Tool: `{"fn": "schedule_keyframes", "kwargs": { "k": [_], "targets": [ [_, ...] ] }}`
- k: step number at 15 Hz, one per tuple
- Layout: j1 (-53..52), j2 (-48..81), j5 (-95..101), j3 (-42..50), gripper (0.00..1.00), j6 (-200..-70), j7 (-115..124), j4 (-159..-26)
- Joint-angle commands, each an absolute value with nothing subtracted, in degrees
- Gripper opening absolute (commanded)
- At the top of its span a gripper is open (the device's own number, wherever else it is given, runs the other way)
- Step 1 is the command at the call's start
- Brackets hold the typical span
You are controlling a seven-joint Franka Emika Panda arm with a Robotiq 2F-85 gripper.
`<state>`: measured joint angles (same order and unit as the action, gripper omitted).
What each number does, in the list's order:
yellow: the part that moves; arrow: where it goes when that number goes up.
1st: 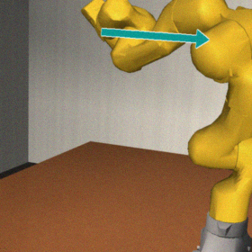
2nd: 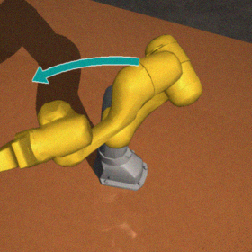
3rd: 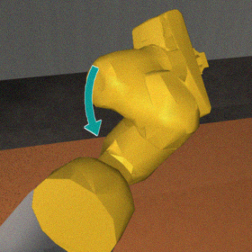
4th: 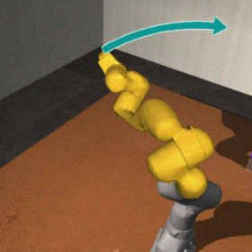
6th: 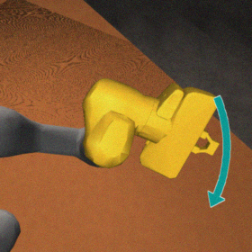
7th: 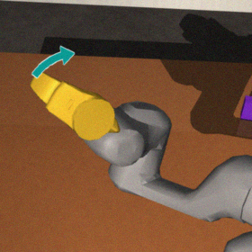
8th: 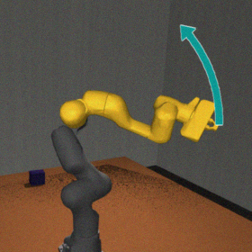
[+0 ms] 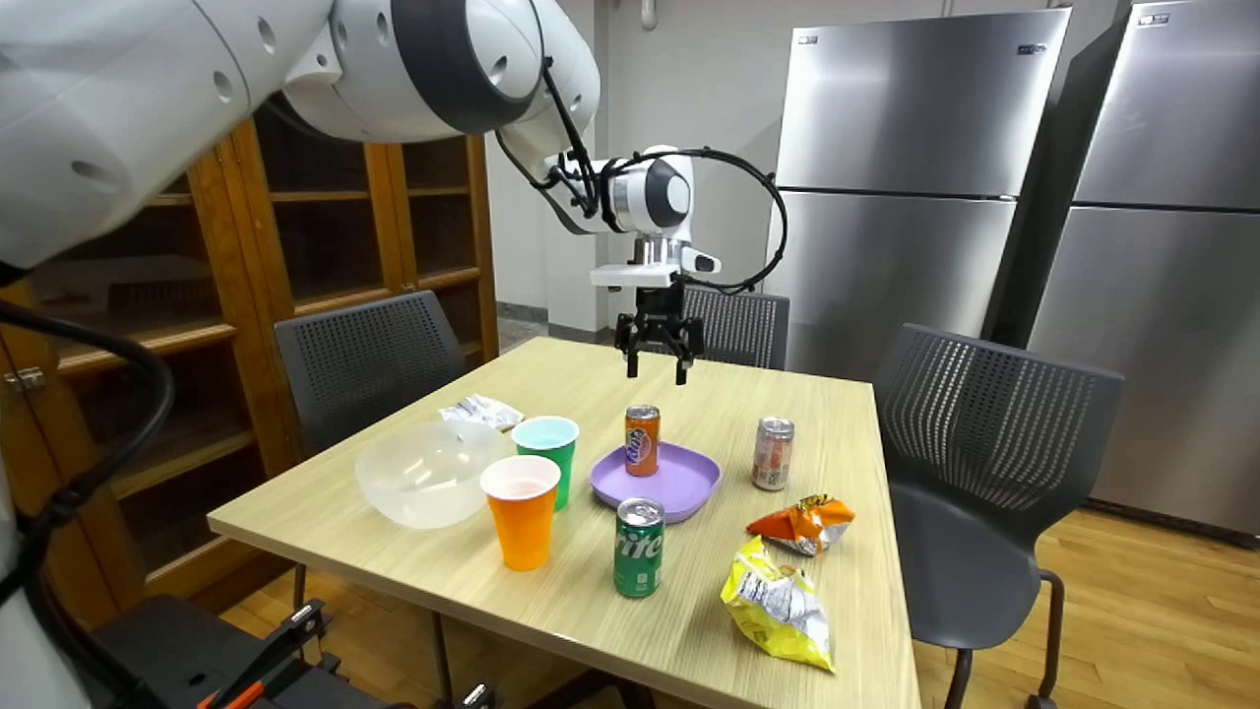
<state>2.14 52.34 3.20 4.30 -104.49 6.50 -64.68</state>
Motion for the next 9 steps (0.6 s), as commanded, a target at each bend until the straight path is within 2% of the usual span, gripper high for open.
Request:
{"fn": "schedule_keyframes", "kwargs": {
  "k": [1,9],
  "targets": [
    [3.64,50.66,2.31,4.03,1.00,-100.30,5.00,-62.13],
    [8.50,55.02,-0.67,4.34,1.00,-95.84,6.77,-52.16]
  ]
}}
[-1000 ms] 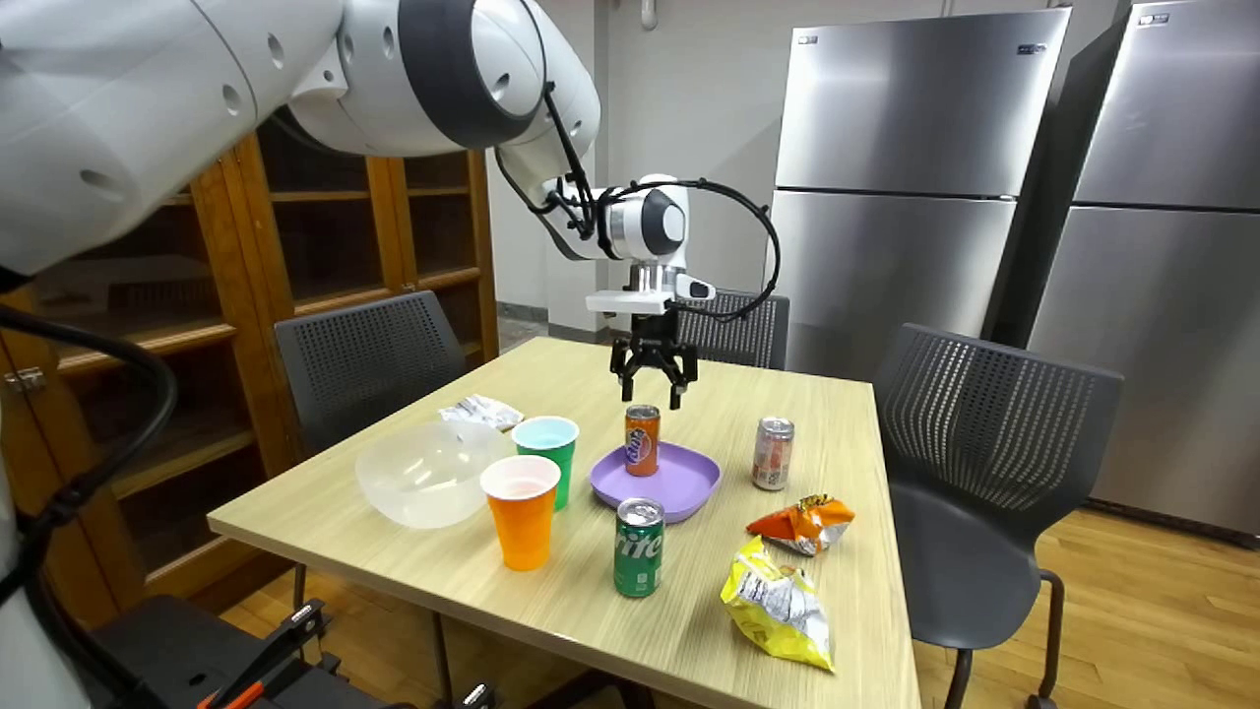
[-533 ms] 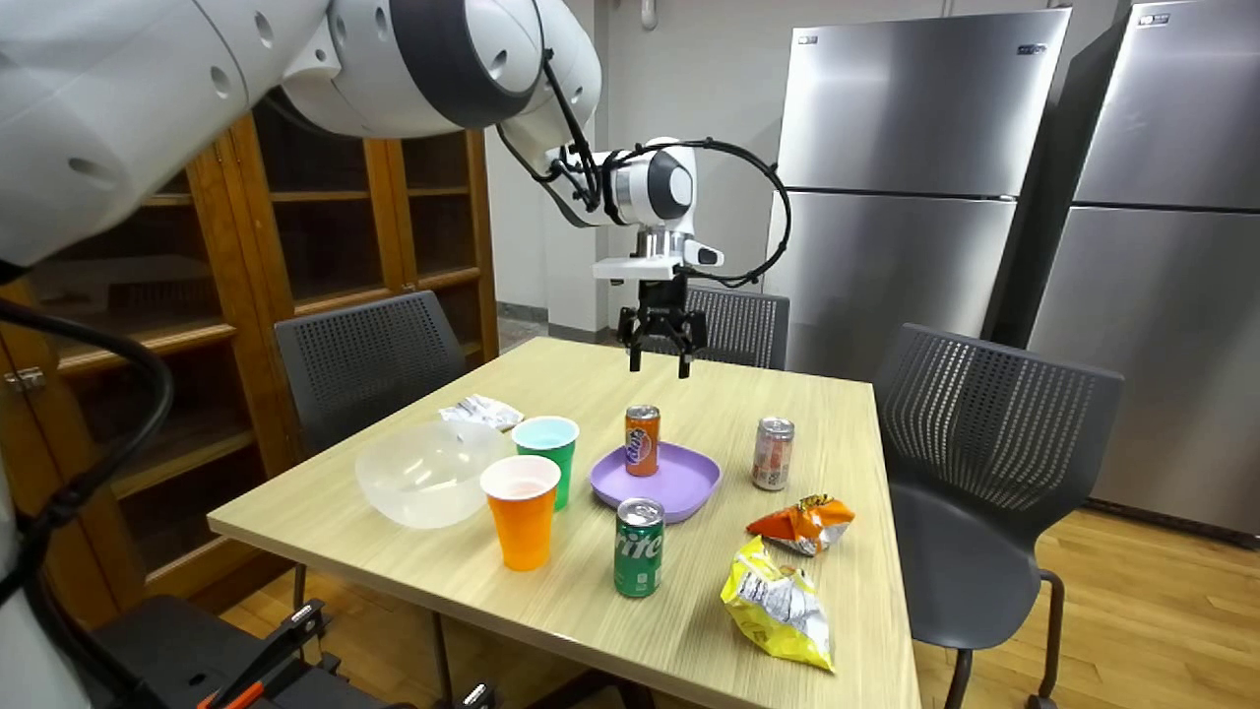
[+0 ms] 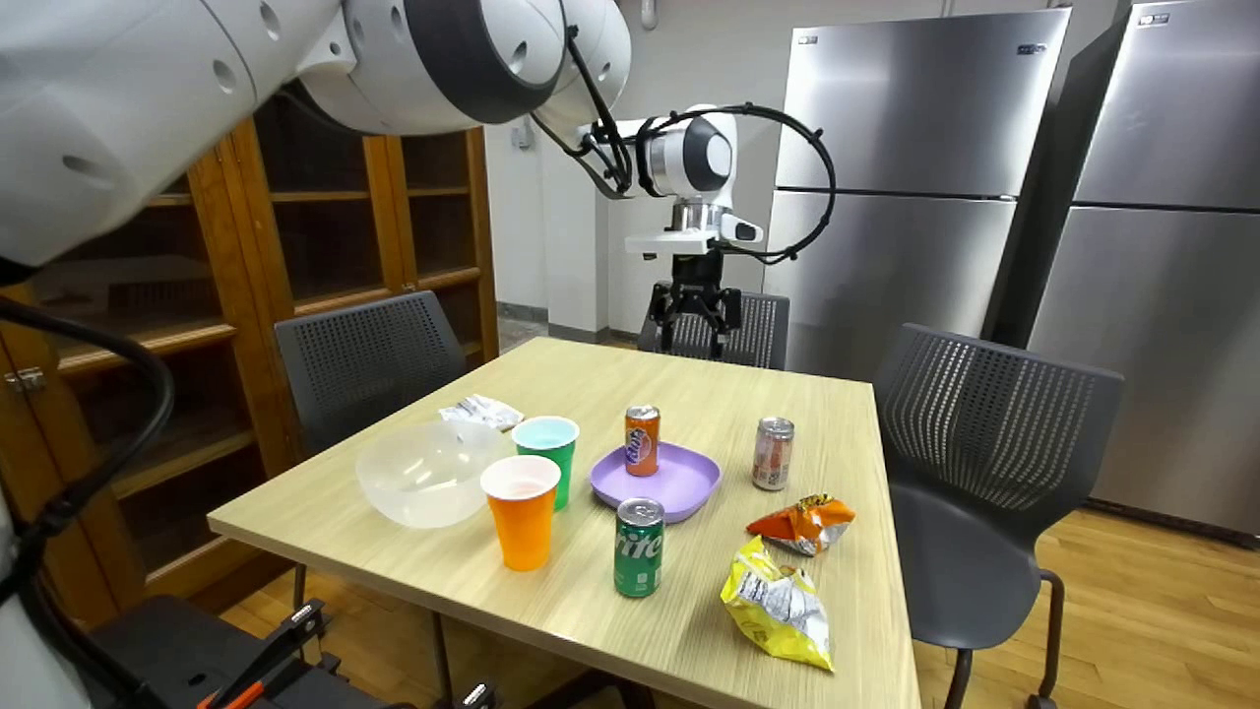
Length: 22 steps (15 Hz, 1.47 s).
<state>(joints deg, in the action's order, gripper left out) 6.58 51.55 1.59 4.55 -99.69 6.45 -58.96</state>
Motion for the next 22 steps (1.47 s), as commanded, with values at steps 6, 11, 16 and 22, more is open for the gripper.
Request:
{"fn": "schedule_keyframes", "kwargs": {
  "k": [6,11,16,22],
  "targets": [
    [11.90,62.25,-3.31,4.85,1.00,-94.42,9.89,-42.19],
    [12.93,66.84,-2.69,6.16,1.00,-95.91,14.05,-37.09],
    [13.61,68.45,-2.75,7.05,1.00,-96.66,17.59,-35.93],
    [15.34,69.29,-3.27,7.66,1.00,-97.30,22.44,-36.03]
  ]
}}
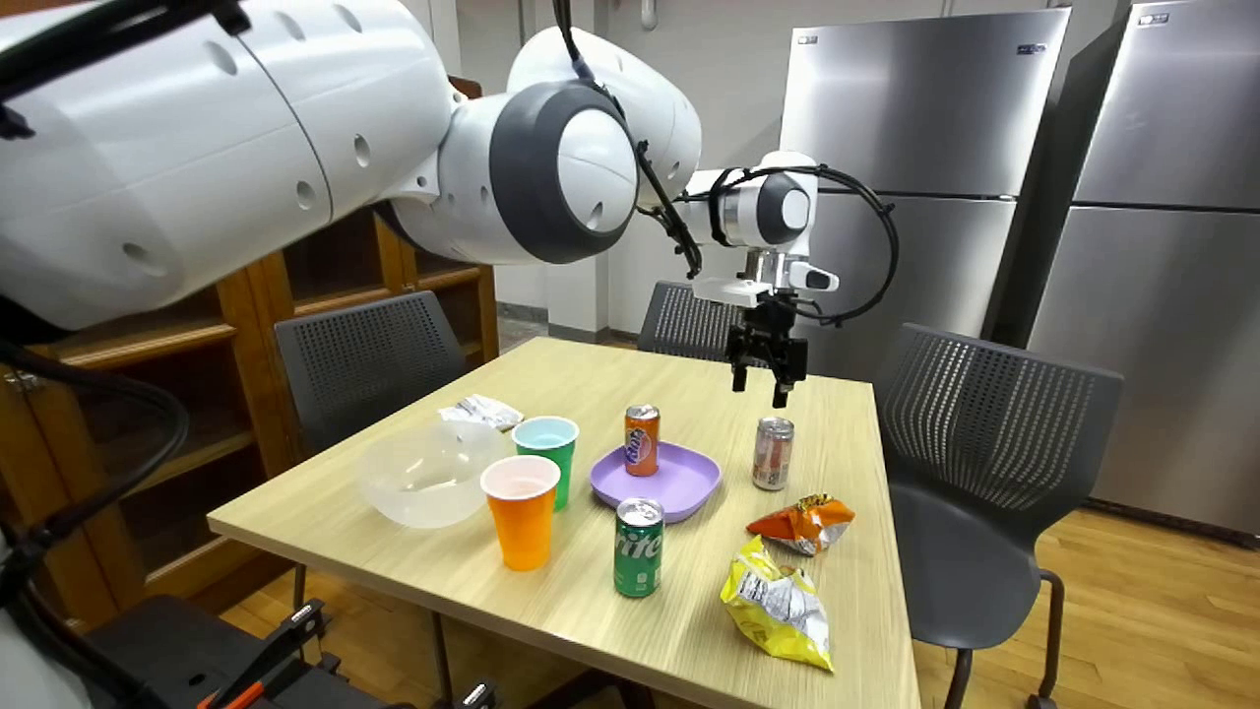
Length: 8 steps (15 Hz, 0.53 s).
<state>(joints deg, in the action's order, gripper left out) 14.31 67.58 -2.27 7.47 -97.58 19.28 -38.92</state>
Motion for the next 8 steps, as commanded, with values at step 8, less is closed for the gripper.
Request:
{"fn": "schedule_keyframes", "kwargs": {
  "k": [8],
  "targets": [
    [17.35,71.21,-5.69,6.55,1.00,-99.41,26.70,-35.67]
  ]
}}
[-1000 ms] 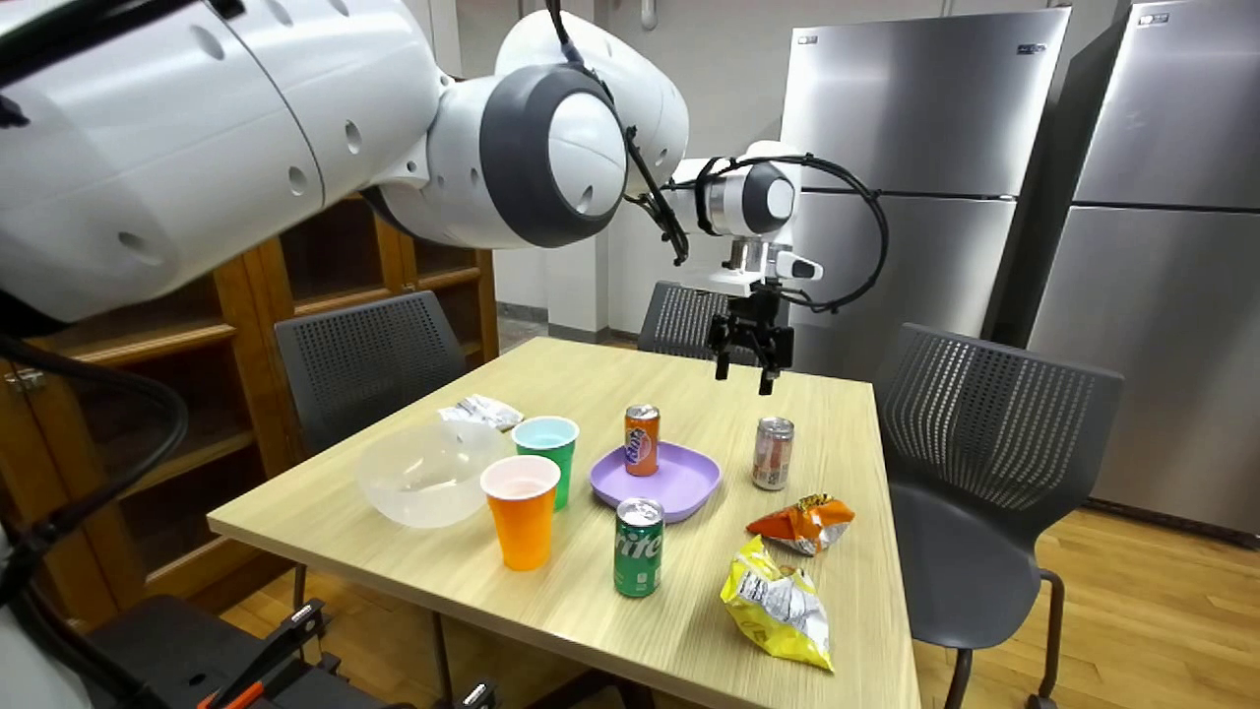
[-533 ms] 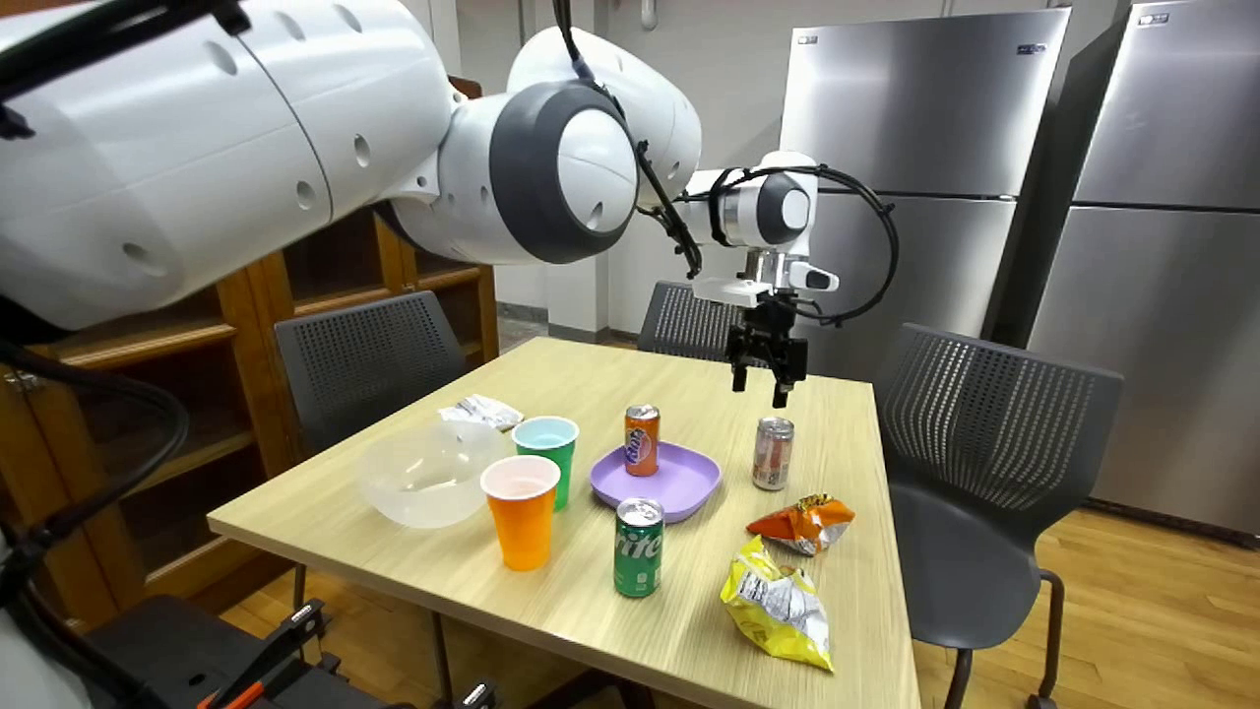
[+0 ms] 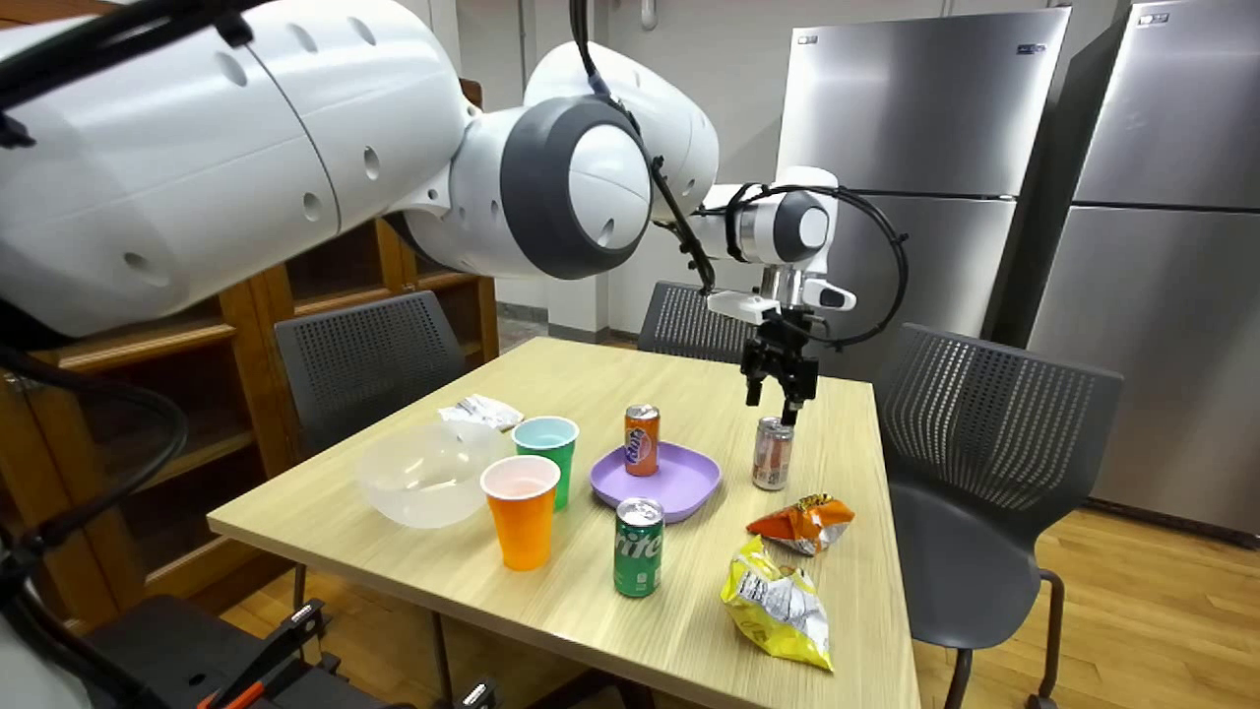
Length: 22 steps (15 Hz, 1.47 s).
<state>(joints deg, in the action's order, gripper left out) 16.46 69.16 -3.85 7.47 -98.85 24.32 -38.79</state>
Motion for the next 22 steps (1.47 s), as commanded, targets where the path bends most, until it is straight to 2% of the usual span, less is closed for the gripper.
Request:
{"fn": "schedule_keyframes", "kwargs": {
  "k": [1,22],
  "targets": [
    [17.31,71.51,-6.17,6.53,1.00,-99.99,27.07,-35.59],
    [17.56,73.66,-7.25,8.12,1.00,-103.74,28.96,-35.30]
  ]
}}
